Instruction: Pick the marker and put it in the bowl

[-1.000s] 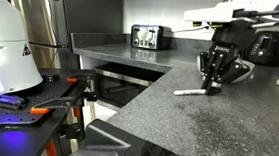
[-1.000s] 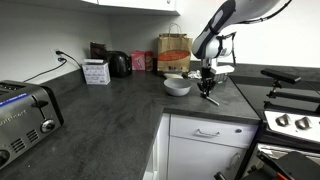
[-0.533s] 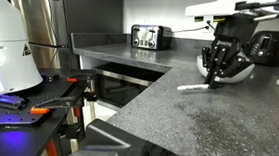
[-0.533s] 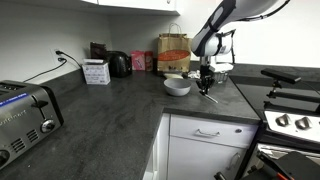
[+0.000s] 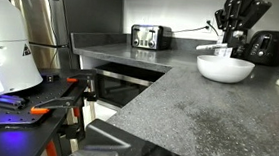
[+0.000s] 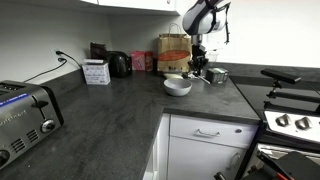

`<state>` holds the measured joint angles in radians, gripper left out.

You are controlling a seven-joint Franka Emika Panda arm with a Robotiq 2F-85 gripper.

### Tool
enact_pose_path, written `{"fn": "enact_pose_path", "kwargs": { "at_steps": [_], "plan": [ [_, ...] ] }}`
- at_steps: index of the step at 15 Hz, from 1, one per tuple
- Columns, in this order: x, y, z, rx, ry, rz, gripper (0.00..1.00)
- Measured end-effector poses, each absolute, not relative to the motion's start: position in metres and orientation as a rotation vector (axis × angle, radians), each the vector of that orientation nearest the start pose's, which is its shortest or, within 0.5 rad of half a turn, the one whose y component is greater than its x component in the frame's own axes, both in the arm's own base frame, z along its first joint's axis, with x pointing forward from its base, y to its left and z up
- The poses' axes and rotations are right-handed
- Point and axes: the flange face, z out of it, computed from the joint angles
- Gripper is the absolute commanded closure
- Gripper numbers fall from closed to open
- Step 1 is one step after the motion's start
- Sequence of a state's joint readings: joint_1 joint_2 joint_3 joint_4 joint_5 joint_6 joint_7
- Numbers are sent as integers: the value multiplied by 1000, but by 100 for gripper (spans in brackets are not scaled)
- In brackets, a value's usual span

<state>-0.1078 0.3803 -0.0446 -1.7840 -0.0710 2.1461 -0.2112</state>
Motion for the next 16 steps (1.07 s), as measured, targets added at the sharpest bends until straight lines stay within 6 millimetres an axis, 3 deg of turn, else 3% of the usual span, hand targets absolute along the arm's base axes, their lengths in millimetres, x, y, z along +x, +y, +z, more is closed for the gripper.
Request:
{"fn": "enact_pose_path", "kwargs": {
  "at_steps": [3,6,7,8,9,12,16],
  "plan": [
    [659,-61,366,-3193,-249,-12,96],
    [680,-35,356,-3167,-298,-32,96],
    [686,-32,346,-3164,-306,-22,88],
    [692,-31,335,-3161,-309,-4,60],
    [697,-31,324,-3158,-307,15,60],
    [706,-32,310,-3122,-267,56,39],
    [708,-28,333,-3086,-226,76,8]
  ]
}}
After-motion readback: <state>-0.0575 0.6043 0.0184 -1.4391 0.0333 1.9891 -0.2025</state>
